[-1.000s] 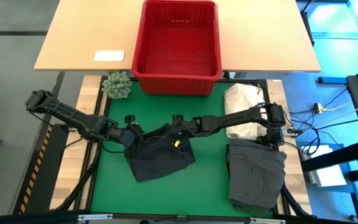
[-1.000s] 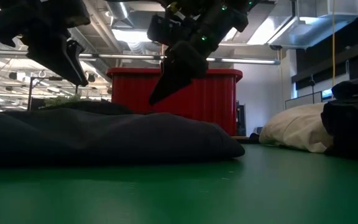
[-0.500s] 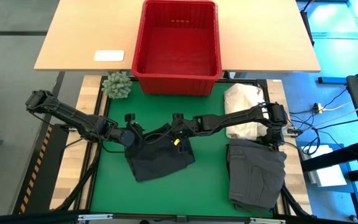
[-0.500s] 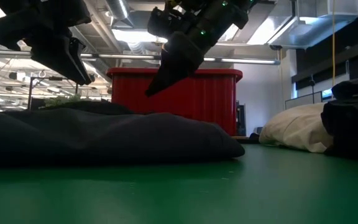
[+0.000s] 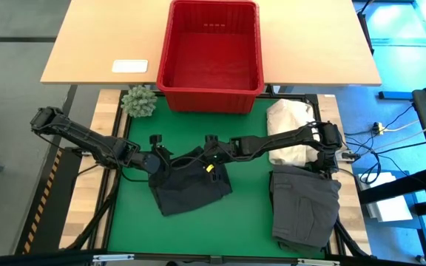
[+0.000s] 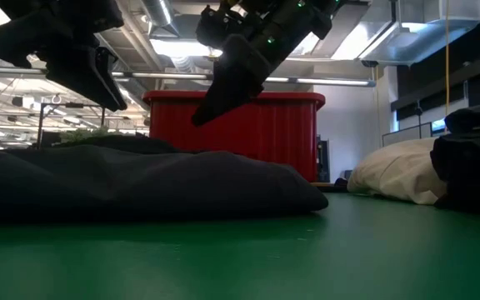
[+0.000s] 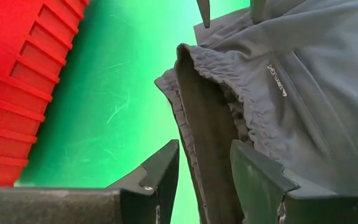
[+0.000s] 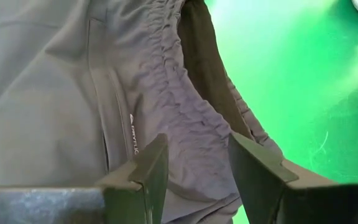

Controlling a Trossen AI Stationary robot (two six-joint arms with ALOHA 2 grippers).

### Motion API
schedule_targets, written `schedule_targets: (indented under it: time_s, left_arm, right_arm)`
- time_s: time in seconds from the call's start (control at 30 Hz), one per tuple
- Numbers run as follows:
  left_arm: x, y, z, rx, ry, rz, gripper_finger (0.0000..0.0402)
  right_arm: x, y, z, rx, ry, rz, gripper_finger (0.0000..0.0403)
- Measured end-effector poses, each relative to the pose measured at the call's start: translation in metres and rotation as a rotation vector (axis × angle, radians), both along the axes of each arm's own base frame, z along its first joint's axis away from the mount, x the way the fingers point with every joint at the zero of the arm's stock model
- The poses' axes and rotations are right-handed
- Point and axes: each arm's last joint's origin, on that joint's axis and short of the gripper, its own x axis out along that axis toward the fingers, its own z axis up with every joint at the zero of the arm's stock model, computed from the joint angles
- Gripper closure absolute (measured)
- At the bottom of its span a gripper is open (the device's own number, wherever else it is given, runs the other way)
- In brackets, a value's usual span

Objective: Fold laundry
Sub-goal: Fold the gray short

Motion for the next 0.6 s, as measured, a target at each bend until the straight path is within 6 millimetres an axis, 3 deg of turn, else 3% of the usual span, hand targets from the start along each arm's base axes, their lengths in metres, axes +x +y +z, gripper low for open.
schedule_targets:
  time_s: [0.33, 0.6]
  left_arm:
    - [0.000, 0.000, 0.000, 0.000, 0.000, -0.001, 0.0263]
    - [0.001, 0.000, 0.001, 0.012, -0.005, -0.018, 0.0263]
  right_arm:
    - [-0.004, 0.005, 0.012, 0.024, -0.031, -0.009, 0.0237]
    - [-0.028, 0.014, 0.017, 0.034, -0.096, -0.041, 0.0237]
